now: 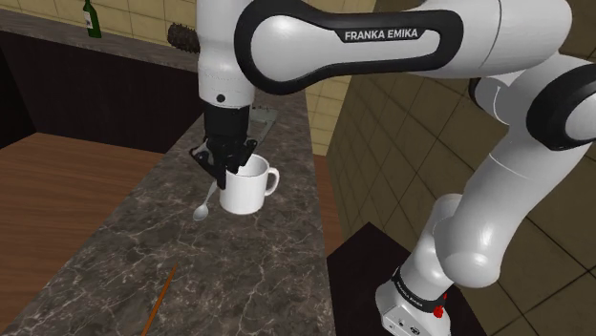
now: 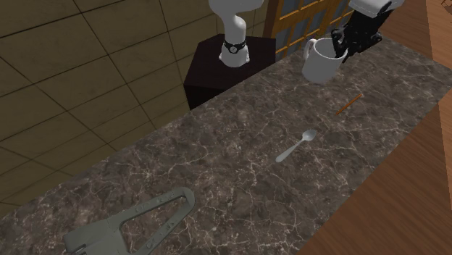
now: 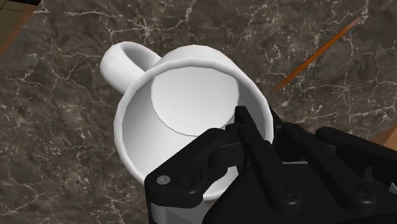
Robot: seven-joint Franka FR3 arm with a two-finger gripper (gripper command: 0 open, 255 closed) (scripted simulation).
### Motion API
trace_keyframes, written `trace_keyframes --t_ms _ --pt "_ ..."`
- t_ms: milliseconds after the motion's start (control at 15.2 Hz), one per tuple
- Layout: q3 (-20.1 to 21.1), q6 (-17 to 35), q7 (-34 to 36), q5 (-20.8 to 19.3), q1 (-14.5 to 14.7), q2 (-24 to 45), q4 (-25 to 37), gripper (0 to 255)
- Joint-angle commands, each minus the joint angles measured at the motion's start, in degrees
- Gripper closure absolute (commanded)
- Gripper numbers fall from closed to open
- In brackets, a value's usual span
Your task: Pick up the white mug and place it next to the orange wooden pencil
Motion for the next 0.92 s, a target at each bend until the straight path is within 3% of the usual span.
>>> trace_keyframes --t_ms 0,858 --pt "1.6 -0.1 3.2 0.0 1.5 0.4 0.6 255" --pt "10.2 -1.2 22.8 -4.1 11.8 9.4 10.4 255"
